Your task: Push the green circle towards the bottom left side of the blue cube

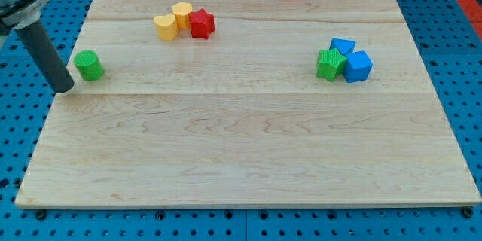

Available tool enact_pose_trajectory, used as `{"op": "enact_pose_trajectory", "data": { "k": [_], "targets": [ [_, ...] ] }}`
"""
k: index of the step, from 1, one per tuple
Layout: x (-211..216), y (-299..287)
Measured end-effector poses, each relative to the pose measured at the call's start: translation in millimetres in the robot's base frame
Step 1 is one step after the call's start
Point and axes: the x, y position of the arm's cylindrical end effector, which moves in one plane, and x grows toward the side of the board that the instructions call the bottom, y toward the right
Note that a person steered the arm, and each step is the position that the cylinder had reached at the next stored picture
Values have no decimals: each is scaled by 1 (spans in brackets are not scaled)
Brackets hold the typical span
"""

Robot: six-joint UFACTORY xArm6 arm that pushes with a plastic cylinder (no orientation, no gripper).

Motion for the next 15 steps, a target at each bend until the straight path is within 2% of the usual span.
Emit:
{"op": "enact_pose_trajectory", "data": {
  "k": [1,2,3,5,7,9,10,11,12,13,14,15],
  "targets": [
    [-51,-6],
    [-55,64],
    [-43,192],
    [-26,79],
    [21,34],
    [30,237],
    [30,160],
    [20,124],
    [54,68],
    [78,145],
    [59,232],
    [19,293]
  ]
}}
